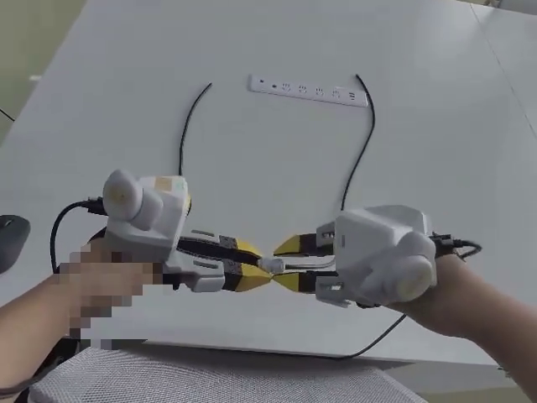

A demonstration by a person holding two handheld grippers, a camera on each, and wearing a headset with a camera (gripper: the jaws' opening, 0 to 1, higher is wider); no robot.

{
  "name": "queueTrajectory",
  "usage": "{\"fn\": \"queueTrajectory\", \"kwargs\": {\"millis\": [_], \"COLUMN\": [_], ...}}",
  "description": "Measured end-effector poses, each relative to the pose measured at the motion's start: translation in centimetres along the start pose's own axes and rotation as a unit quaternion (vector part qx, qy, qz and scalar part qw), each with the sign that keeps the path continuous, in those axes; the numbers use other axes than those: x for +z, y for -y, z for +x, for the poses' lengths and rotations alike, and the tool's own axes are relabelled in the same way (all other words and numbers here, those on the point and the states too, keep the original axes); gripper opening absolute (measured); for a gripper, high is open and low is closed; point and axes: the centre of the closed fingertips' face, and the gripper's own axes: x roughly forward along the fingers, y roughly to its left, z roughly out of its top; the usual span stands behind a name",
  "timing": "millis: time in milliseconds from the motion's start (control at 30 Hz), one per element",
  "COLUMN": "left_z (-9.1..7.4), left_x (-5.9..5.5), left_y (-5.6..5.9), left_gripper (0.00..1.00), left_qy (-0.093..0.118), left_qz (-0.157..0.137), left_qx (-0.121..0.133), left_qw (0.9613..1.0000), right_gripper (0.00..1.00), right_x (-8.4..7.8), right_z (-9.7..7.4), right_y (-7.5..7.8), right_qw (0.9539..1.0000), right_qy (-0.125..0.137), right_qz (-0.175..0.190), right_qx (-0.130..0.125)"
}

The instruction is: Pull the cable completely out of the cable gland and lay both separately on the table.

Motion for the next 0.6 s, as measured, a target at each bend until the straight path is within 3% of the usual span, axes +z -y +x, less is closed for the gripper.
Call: {"fn": "queueTrajectory", "kwargs": {"millis": [100, 167, 200, 233, 333, 367, 400, 467, 500, 533, 567, 600], "left_z": [0.0, 0.0, 0.0, 0.0, -0.1, -0.1, -0.2, -0.2, -0.3, -0.3, -0.3, -0.3], "left_x": [0.0, 0.0, 0.0, 0.0, 0.1, 0.1, 0.2, 0.3, 0.4, 0.5, 0.4, 0.4], "left_y": [0.0, 0.0, 0.0, 0.0, 0.1, 0.1, 0.2, 0.2, 0.3, 0.3, 0.3, 0.3], "left_gripper": [0.15, 0.15, 0.15, 0.15, 0.15, 0.15, 0.15, 0.15, 0.15, 0.15, 0.15, 0.15], "left_qy": [-0.003, -0.004, -0.004, -0.003, -0.001, 0.0, 0.0, 0.003, 0.004, 0.004, 0.003, 0.002], "left_qz": [0.011, 0.019, 0.033, 0.038, 0.053, 0.058, 0.062, 0.075, 0.08, 0.083, 0.084, 0.086], "left_qx": [0.001, 0.001, 0.002, 0.002, 0.004, 0.004, 0.004, 0.005, 0.005, 0.004, 0.004, 0.004], "left_qw": [0.9999, 0.9998, 0.9994, 0.9993, 0.9986, 0.9983, 0.9981, 0.9972, 0.9968, 0.9966, 0.9964, 0.9963], "right_gripper": [0.22, 0.19, 0.18, 0.18, 0.2, 0.21, 0.21, 0.19, 0.2, 0.2, 0.19, 0.19], "right_x": [0.4, 0.4, 0.4, 0.2, 0.5, 0.7, 0.9, 0.7, 0.5, 0.3, 0.1, 0.4], "right_z": [-0.4, -0.9, -1.1, -1.1, -1.5, -1.7, -1.9, -1.8, -1.7, -1.6, -1.4, -1.5], "right_y": [0.0, 0.0, -0.2, 0.4, 1.7, 1.3, 0.9, 1.1, 0.8, 0.9, 1.3, 1.1], "right_qw": [0.9975, 0.9939, 0.9871, 0.9841, 0.9641, 0.949, 0.9398, 0.9284, 0.916, 0.9149, 0.9174, 0.9025], "right_qy": [0.023, 0.033, 0.043, 0.047, 0.09, 0.1, 0.102, 0.109, 0.105, 0.105, 0.11, 0.118], "right_qz": [0.063, 0.092, 0.136, 0.156, 0.232, 0.271, 0.291, 0.316, 0.341, 0.346, 0.341, 0.37], "right_qx": [0.025, 0.052, 0.074, 0.071, 0.092, 0.126, 0.147, 0.163, 0.183, 0.18, 0.173, 0.186]}}
